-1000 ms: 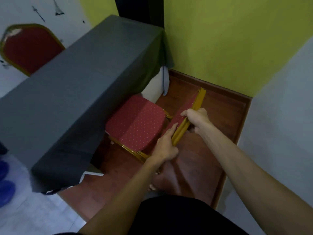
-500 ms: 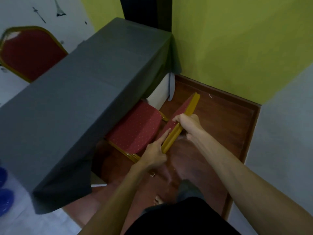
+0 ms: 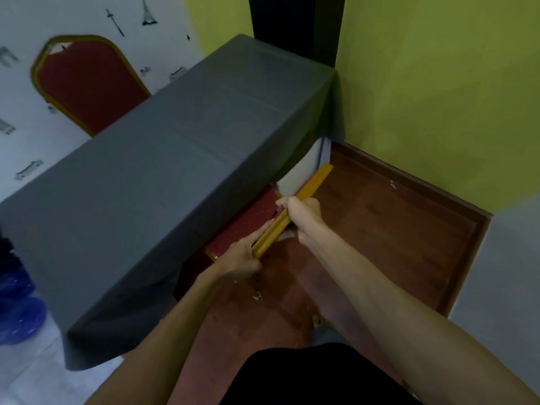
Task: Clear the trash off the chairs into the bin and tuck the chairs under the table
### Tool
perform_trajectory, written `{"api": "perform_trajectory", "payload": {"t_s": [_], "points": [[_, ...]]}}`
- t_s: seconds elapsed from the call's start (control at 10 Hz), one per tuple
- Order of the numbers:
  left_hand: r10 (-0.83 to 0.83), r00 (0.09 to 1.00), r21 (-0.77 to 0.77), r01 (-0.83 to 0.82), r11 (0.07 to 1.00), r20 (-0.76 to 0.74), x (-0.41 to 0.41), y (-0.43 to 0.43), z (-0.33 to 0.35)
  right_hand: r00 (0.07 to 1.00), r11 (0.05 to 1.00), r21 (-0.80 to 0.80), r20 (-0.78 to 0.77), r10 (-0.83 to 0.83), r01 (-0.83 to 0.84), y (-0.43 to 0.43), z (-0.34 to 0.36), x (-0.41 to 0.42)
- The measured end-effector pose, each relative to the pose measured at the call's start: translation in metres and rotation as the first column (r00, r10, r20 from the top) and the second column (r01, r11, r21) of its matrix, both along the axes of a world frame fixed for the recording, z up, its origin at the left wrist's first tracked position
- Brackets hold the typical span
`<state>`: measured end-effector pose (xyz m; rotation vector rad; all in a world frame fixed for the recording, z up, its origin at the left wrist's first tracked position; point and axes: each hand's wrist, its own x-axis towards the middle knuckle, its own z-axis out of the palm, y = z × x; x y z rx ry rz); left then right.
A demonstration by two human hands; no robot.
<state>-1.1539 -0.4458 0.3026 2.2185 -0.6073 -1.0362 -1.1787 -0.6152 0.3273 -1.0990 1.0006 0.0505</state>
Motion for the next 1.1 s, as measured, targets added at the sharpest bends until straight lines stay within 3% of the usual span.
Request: {"api": "perform_trajectory", "payload": {"t_s": [0.4, 0.6, 0.8, 0.9, 1.0, 1.1], "points": [[0.085, 0.994, 0.043, -0.082, 0.996, -0.068, 0.026, 0.001, 0.004, 0.993, 0.991, 0.064, -0.006, 0.117, -0.116, -0.003, -0.008, 0.031], [0.19, 0.982, 0.017, -0.19, 0.982, 0.007, 0.018, -0.001, 0.004, 0.985, 0.984, 0.047, 0.007, 0.172, -0.172, -0.006, -0.003, 0.028], [0.28, 0.956, 0.004, -0.281, 0.96, 0.086, 0.005, -0.001, -0.002, 0.994, 0.988, -0.112, -0.031, 0.102, -0.105, 0.002, 0.004, 0.025], [0.12, 0.991, 0.064, -0.116, 0.991, -0.053, 0.023, 0.009, 0.013, 0.97, 0.829, -0.505, -0.149, 0.191, -0.241, 0.004, 0.015, 0.024], [-0.083, 0.995, 0.115, 0.077, 0.99, 0.053, 0.048, 0.027, 0.044, 0.916, 0.498, -0.768, -0.326, 0.235, -0.402, 0.01, 0.035, 0.027], [-0.098, 0.955, 0.069, 0.082, 0.994, 0.28, 0.086, 0.036, 0.085, 0.881, 0.336, -0.827, -0.353, 0.314, -0.451, 0.023, 0.069, 0.048]]}}
